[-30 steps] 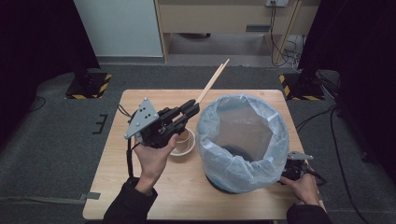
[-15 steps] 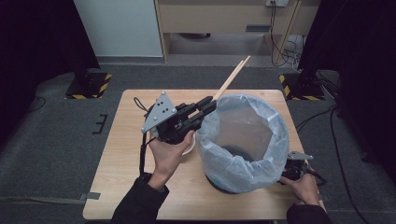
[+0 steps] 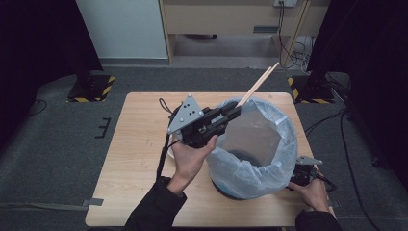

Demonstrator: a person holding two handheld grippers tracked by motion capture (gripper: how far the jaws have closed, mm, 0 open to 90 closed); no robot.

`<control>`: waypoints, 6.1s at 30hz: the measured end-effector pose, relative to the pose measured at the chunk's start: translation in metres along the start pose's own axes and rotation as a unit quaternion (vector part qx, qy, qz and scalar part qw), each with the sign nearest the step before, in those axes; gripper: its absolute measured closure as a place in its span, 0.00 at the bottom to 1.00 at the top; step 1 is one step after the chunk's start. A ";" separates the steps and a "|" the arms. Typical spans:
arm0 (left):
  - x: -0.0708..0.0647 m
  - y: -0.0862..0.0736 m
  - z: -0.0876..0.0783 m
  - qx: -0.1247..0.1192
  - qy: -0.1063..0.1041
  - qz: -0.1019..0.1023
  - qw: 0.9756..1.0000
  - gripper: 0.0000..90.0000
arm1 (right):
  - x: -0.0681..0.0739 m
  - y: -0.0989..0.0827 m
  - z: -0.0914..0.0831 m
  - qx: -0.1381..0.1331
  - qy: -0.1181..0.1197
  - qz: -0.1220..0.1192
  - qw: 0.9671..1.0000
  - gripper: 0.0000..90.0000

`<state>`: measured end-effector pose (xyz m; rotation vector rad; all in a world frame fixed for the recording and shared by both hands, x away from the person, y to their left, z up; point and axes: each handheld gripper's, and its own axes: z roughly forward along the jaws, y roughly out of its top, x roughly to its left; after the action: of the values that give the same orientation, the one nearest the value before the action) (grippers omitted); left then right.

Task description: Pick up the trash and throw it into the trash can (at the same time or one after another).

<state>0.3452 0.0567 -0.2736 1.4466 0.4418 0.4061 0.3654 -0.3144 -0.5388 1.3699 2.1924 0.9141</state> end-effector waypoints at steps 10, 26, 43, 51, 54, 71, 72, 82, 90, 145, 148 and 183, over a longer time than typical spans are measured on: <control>0.001 -0.010 0.015 0.033 -0.010 -0.005 0.999 0.88 | 0.000 0.000 0.000 0.000 0.000 0.000 1.000 0.01; 0.013 -0.010 -0.005 0.040 0.008 0.003 0.999 0.66 | 0.000 0.000 0.000 0.000 0.000 0.000 1.000 0.01; 0.083 -0.062 -0.093 0.109 0.133 -0.025 0.985 0.47 | 0.000 0.000 0.000 0.000 0.000 0.000 1.000 0.01; 0.113 -0.108 -0.105 0.157 0.182 -0.051 0.969 0.42 | 0.000 0.000 0.000 0.000 0.000 0.000 1.000 0.01; 0.123 -0.123 -0.108 0.174 0.202 -0.054 0.962 0.41 | 0.000 0.000 0.000 0.000 0.000 0.000 1.000 0.01; 0.154 -0.181 -0.091 0.251 0.222 -0.081 0.939 0.44 | 0.000 0.001 0.001 -0.001 0.005 -0.007 1.000 0.01; 0.154 -0.183 -0.089 0.257 0.219 -0.081 0.938 0.45 | 0.000 0.001 0.001 -0.001 0.005 -0.007 1.000 0.01; 0.156 -0.198 -0.080 0.294 0.208 -0.102 0.927 0.62 | 0.000 0.001 0.002 -0.001 0.006 -0.008 1.000 0.01; 0.156 -0.197 -0.083 0.317 0.214 -0.109 0.918 0.79 | 0.000 0.001 0.002 -0.001 0.006 -0.008 1.000 0.01; 0.115 -0.036 -0.163 0.030 0.204 -0.054 0.977 0.95 | 0.001 0.001 0.001 0.000 0.012 -0.011 1.000 0.01; 0.109 -0.028 -0.164 0.016 0.195 -0.047 0.980 0.95 | 0.001 0.001 0.001 0.000 0.012 -0.011 1.000 0.01; 0.047 0.015 -0.125 -0.054 0.083 -0.017 0.995 0.94 | 0.002 0.001 0.001 0.000 0.011 -0.011 1.000 0.01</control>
<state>0.3202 0.1890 -0.2696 1.3048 0.5679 0.5176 0.3659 -0.3123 -0.5390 1.3391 2.2189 0.9253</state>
